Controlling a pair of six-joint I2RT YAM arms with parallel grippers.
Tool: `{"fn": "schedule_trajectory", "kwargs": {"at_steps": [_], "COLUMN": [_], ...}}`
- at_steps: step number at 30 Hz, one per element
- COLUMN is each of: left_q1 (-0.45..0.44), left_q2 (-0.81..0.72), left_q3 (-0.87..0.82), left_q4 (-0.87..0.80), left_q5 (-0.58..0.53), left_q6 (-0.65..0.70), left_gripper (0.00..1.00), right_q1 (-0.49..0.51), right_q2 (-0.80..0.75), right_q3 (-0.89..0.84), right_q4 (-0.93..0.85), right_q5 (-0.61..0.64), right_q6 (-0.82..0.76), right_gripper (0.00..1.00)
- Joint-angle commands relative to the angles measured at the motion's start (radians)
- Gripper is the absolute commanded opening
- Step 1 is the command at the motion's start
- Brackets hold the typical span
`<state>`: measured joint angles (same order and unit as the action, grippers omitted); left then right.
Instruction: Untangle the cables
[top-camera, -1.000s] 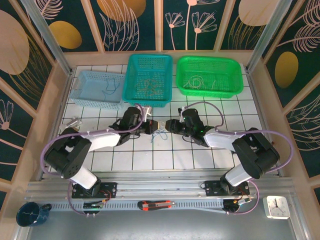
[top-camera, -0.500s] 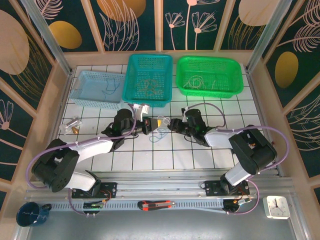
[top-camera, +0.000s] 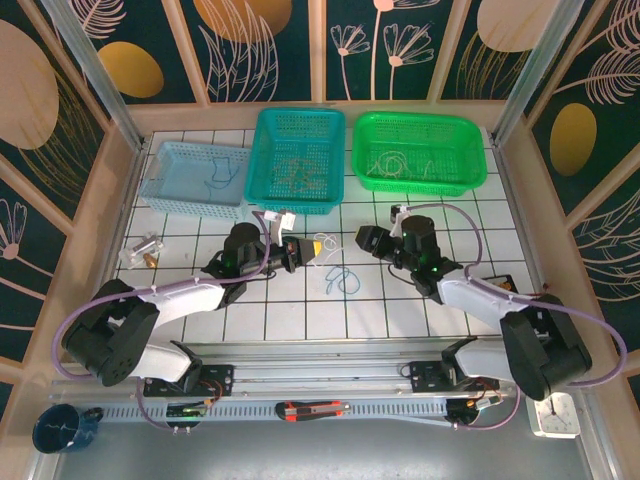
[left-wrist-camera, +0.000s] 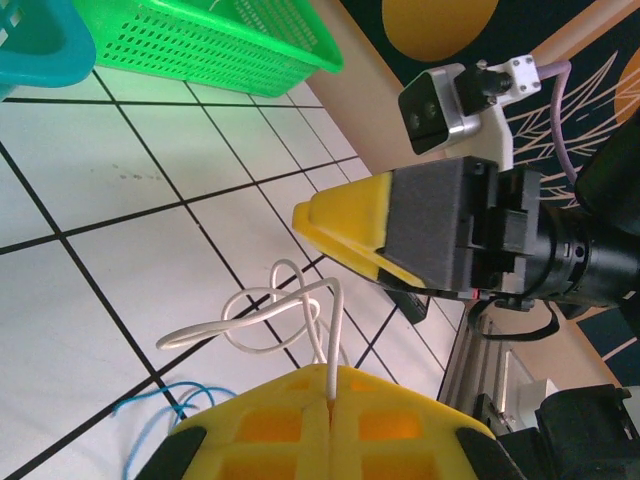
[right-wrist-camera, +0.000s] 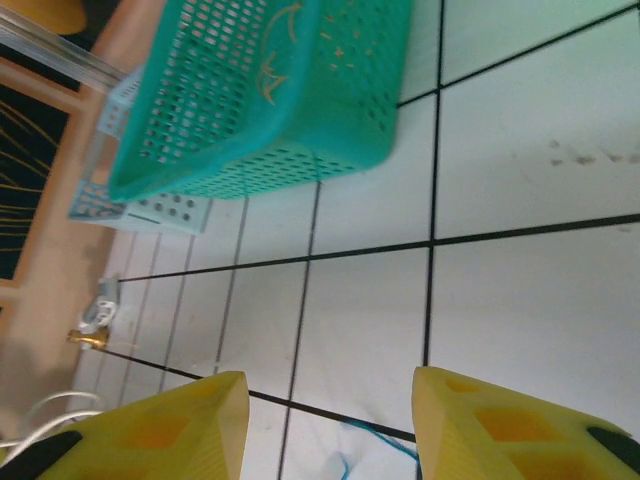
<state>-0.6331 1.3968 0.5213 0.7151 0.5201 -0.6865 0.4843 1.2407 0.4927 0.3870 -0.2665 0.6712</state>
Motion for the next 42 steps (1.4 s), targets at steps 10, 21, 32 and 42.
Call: {"fn": "schedule_trajectory", "kwargs": {"at_steps": [10, 21, 32, 42], "left_q1": [0.005, 0.005, 0.005, 0.006], "left_q2": [0.004, -0.012, -0.025, -0.014], "left_q3": [-0.035, -0.064, -0.108, -0.146], "left_q4": [0.146, 0.239, 0.263, 0.213], "left_q5": [-0.052, -0.094, -0.149, -0.328], "left_q6": [-0.102, -0.186, -0.218, -0.265], "left_gripper": [0.00, 0.00, 0.00, 0.16], "right_q1": [0.139, 0.225, 0.233, 0.205], "right_q2": [-0.001, 0.137, 0.162, -0.106], "right_q3": [0.002, 0.037, 0.064, 0.271], "right_q4": [0.113, 0.272, 0.340, -0.065], "right_q5": [-0.109, -0.109, -0.131, -0.044], "right_q6": [0.130, 0.204, 0.243, 0.037], "right_gripper": [0.53, 0.53, 0.00, 0.00]}}
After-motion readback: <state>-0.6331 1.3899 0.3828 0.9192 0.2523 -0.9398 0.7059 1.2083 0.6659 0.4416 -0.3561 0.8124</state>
